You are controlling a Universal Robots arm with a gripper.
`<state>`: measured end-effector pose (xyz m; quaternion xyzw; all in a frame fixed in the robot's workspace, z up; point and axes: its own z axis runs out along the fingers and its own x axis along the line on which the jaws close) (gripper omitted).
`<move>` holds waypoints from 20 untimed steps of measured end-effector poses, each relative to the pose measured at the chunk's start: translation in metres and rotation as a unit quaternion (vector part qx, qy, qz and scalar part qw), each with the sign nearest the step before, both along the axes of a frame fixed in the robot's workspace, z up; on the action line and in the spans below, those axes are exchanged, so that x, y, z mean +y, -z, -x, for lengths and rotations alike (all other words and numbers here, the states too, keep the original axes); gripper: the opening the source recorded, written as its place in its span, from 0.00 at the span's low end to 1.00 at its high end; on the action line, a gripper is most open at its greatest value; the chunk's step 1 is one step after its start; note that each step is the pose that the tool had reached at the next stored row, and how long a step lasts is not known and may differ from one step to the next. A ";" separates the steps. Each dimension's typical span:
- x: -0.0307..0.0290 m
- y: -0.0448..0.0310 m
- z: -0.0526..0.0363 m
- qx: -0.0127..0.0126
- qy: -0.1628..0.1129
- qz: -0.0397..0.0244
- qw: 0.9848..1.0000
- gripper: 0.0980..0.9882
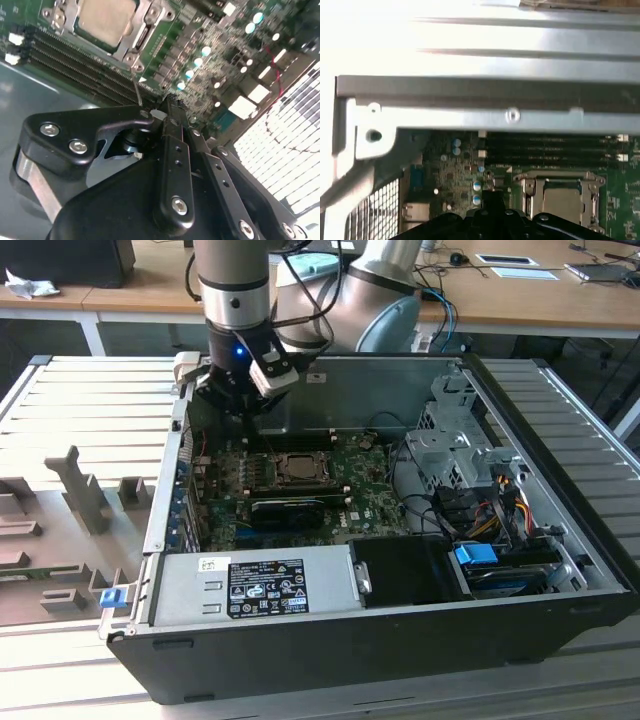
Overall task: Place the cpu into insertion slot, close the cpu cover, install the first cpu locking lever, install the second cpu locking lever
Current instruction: 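Install the first cpu locking lever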
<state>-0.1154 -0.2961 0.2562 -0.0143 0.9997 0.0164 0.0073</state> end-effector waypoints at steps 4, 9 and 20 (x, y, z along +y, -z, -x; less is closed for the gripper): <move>0.0070 0.0007 -0.0015 0.000 0.000 0.000 1.000 0.01; 0.0083 0.0016 -0.0213 0.003 0.000 0.000 1.000 0.01; 0.0092 0.0040 -0.0670 0.005 0.000 -0.004 1.000 0.01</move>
